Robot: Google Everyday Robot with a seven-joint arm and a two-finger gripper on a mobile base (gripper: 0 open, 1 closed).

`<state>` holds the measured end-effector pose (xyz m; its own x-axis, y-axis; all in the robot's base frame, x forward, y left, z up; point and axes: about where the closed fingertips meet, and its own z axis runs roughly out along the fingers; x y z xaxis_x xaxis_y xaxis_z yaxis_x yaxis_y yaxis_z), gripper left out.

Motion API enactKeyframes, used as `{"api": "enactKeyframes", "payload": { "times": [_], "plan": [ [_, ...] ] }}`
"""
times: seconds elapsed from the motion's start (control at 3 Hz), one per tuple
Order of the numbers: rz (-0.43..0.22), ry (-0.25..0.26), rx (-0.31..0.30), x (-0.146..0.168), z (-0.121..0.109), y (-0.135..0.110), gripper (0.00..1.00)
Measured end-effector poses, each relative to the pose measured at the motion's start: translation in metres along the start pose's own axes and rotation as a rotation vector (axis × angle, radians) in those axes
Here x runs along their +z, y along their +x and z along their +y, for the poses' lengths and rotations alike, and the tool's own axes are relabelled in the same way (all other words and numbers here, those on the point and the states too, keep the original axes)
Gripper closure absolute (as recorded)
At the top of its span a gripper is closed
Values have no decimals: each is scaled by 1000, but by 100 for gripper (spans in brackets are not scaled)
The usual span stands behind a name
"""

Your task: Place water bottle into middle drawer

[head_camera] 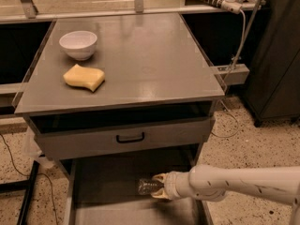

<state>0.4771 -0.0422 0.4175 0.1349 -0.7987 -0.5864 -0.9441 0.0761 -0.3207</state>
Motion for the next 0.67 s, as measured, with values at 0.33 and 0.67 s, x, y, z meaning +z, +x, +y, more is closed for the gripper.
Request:
{"api": "enactKeyframes", "payload": {
  "times": [0.33, 0.67],
  "plan": [
    [3, 0, 11, 19, 0, 3, 100],
    [3, 0, 12, 19, 0, 3, 82]
  ]
}}
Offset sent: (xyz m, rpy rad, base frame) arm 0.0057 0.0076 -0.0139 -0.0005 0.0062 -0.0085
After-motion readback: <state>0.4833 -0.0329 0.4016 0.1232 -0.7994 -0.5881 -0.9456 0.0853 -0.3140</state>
